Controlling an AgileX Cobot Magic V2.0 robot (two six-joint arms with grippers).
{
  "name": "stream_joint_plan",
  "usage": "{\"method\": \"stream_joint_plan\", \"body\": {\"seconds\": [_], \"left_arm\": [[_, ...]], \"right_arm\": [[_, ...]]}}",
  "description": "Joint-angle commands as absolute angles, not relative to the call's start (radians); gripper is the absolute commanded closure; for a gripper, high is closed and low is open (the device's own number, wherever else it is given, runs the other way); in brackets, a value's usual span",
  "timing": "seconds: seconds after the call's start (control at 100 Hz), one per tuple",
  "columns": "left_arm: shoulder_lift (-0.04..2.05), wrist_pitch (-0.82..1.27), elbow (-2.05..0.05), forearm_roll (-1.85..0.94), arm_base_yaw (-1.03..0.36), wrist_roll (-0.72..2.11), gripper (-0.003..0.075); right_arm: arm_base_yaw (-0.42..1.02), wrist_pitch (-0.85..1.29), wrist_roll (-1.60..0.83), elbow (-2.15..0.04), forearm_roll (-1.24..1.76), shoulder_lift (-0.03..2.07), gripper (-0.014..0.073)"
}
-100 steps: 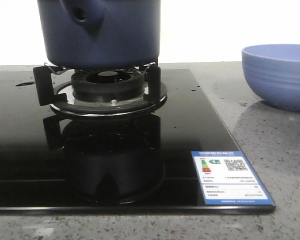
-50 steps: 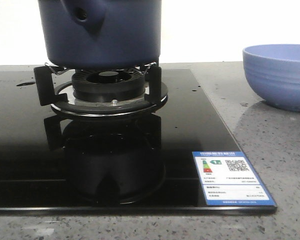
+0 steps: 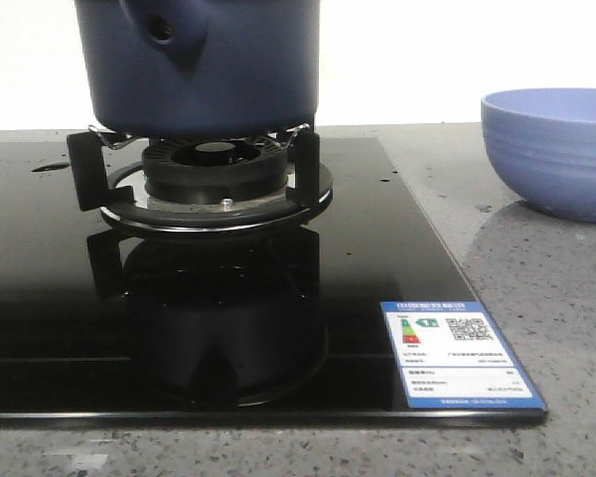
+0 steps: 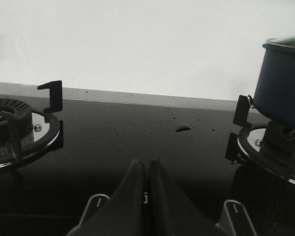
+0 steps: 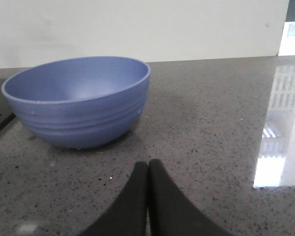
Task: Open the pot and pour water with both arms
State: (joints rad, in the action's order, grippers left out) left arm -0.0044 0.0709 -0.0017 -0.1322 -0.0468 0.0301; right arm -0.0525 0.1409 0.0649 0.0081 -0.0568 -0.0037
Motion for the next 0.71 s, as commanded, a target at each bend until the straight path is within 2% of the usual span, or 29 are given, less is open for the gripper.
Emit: {"method": "stream_joint_plan", "body": {"seconds": [0.0,0.7], "left_arm": [[-0.031,-0.007,0.033,-0.142,-0.051,0.021,0.0741],[-0.031,-0.007,0.033,-0.142,-0.051,0.021,0.0741]], "right_arm": [[-0.052,0.093,0.067,0.034,-0.066,-0.026,0.0655],[-0.052,0.143,0.067,0.034,-0.07,-0.028,0.0655]]}}
